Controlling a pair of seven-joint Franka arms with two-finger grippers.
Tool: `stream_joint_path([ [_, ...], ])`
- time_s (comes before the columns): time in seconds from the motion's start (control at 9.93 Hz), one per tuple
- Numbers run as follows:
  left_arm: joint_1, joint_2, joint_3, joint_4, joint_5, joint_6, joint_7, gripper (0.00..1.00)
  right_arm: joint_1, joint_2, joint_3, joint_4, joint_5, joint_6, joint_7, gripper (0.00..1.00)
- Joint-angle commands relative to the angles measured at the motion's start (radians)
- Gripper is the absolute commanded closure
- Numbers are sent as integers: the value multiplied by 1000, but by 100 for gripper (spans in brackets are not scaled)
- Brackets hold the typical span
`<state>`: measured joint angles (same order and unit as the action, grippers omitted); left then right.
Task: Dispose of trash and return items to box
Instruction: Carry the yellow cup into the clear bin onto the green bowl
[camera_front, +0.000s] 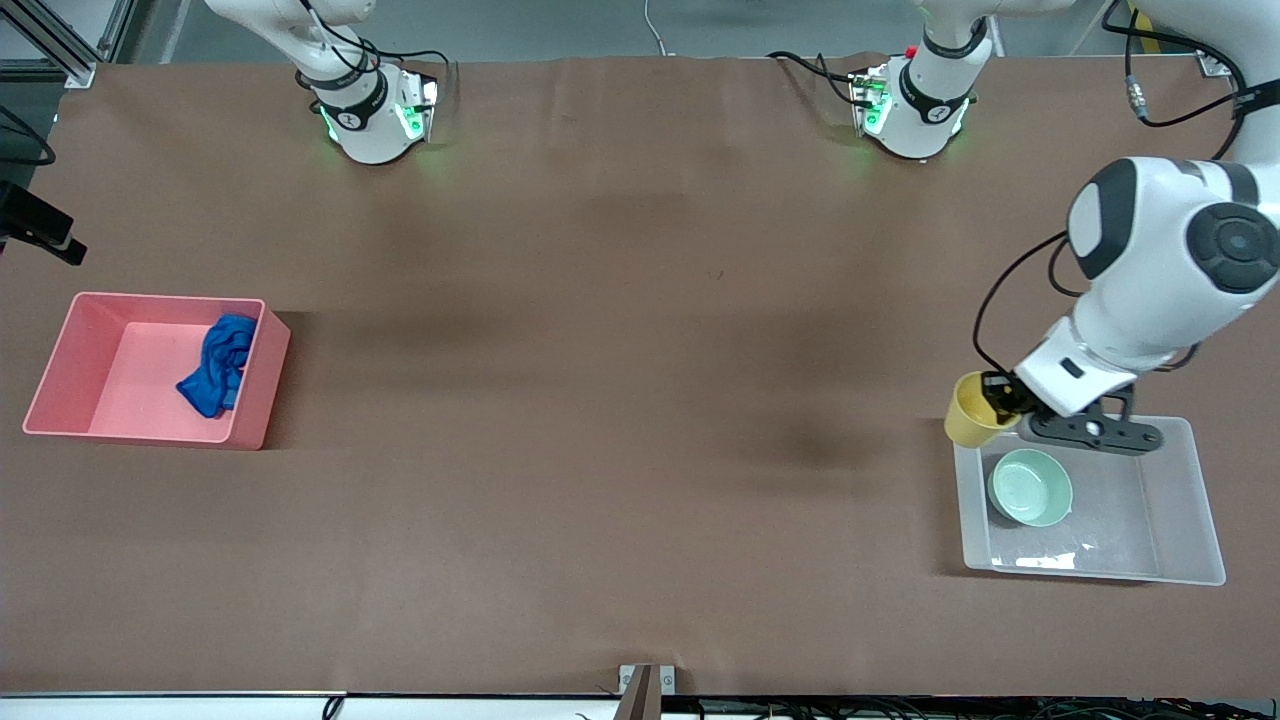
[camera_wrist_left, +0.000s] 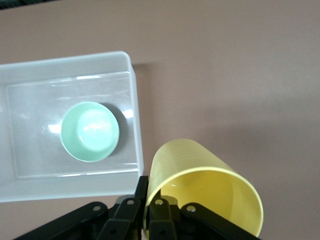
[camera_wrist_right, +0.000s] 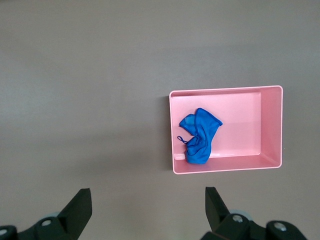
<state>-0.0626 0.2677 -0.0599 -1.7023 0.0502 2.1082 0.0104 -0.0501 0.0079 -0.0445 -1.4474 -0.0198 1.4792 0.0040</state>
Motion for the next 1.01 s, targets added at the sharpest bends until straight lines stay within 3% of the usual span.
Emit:
stream_joint_path([
  [0.0, -5, 97, 61, 111, -12, -20, 14, 100, -7, 3, 2, 15, 14, 0, 1, 0],
  [0.4, -5, 267, 175, 254, -116, -20, 159, 100, -5, 3, 2, 15, 12, 0, 1, 0],
  [0.91, 1, 402, 250, 253, -165, 12, 322, 99, -7, 3, 2, 15, 14, 0, 2, 0],
])
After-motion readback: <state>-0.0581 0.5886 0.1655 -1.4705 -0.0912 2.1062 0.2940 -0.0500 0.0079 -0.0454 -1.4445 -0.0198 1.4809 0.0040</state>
